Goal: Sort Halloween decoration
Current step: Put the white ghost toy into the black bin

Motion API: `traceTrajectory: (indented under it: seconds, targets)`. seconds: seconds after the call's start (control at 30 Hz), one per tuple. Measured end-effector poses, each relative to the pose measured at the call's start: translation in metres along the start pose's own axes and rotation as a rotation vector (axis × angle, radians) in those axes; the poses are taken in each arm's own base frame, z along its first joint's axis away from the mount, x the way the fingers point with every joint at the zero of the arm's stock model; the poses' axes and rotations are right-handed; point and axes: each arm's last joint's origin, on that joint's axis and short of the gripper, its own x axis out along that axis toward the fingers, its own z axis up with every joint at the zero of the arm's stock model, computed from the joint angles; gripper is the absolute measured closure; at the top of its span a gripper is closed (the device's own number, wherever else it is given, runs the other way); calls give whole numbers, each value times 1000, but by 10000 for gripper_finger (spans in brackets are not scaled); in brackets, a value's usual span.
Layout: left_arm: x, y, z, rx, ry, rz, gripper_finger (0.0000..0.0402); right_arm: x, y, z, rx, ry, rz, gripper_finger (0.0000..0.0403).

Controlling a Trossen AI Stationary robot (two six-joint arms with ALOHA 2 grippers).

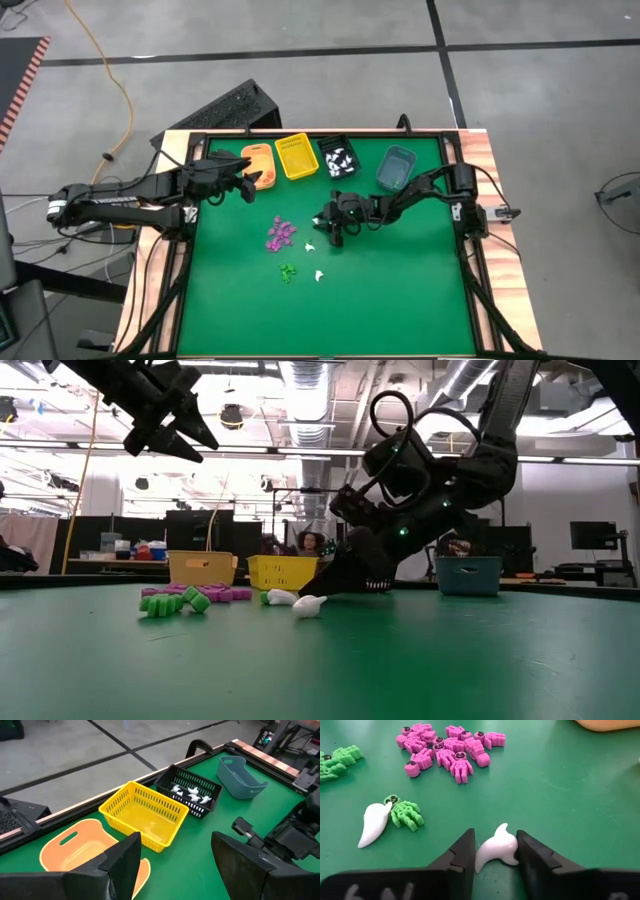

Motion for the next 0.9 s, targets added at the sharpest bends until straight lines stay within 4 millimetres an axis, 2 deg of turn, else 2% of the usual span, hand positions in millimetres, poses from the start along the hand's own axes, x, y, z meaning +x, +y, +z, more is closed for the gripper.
traceTrajectory:
  seconds: [0.23, 0.77, 0.9]
  targets:
    - [0, 0, 0, -2, -3, 6, 170, 0, 0, 0, 24, 3, 0, 306]
    - [0, 0, 0, -2, -5, 6, 170, -8, 2, 15, 91, -58, 1, 311]
    - [0, 0, 0, -2, -7, 6, 170, -14, -2, 25, 108, -90, -12, 312]
